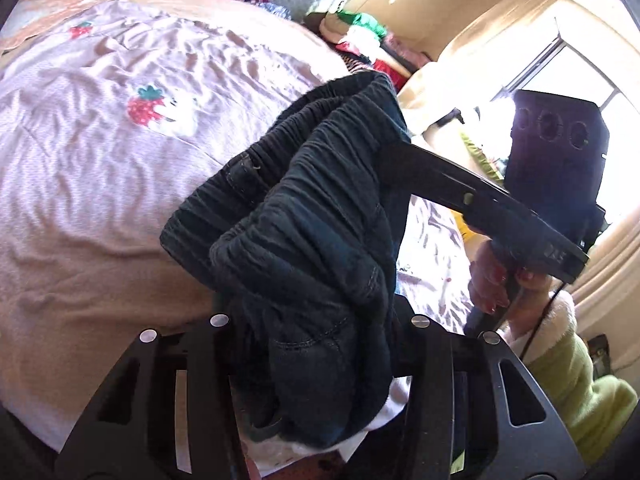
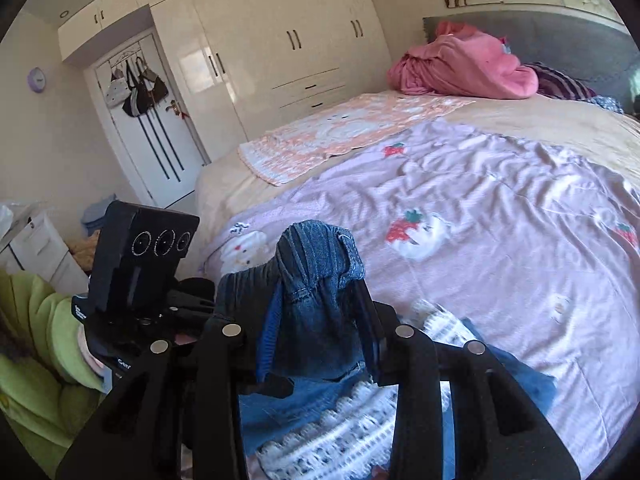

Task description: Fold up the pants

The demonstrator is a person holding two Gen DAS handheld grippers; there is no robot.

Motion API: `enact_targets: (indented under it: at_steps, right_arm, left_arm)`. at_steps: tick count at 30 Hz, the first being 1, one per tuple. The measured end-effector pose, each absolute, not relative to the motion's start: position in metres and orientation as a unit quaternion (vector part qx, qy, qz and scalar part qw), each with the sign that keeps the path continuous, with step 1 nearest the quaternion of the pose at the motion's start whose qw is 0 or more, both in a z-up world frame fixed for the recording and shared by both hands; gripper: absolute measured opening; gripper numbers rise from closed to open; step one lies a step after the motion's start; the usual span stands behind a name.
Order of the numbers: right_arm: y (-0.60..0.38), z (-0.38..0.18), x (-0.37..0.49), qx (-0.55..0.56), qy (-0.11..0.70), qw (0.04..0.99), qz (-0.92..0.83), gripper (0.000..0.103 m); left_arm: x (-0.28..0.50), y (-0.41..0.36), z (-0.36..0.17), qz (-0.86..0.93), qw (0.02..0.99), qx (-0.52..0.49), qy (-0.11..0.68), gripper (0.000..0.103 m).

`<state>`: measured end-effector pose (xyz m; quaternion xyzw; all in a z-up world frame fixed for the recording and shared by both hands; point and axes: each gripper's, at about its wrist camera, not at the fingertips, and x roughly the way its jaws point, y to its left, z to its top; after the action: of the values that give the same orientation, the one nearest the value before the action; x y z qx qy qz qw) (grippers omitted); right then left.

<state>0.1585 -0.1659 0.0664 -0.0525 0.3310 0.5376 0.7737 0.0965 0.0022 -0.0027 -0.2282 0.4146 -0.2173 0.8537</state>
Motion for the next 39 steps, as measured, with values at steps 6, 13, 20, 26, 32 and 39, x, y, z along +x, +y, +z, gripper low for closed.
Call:
enact_targets:
  at_steps: [6,13,20,26,32,39]
  right_arm:
    - [-0.208,0.048,0.165,-0.022,0.342,0.791,0.507,0.035]
    - [-0.266,0.035,0.174,0.086,0.374,0.797,0.467,0.062]
    - [-0.299,0.016,0.172,0.126,0.437,0.798,0.395,0.077]
    - [-0.296,-0.002,0.16,0.14,0.475,0.784,0.373,0.087]
    - [-0.272,-0.01,0.162,0.117,0.505,0.78,0.35,0.09]
    - [-0.247,-0.006,0.142,0.046,0.471,0.806,0.356,0.041]
  left_arm:
    - [0.108,-0.029,-0.004,-0.184,0.86,-0.21,0.428,0.036]
    - [0.101,-0.064,0.004,-0.207,0.877,-0.16,0.402,0.06]
    - [0.085,-0.099,-0.018,-0.32,0.821,-0.162,0.444,0.077]
    - [0.059,-0.059,0.006,-0.267,0.862,-0.157,0.401,0.079]
    - [0.062,-0.041,0.003,-0.104,0.906,-0.029,0.408,0.079]
    - [0.069,-0.052,-0.022,-0.101,0.895,0.01,0.435,0.079]
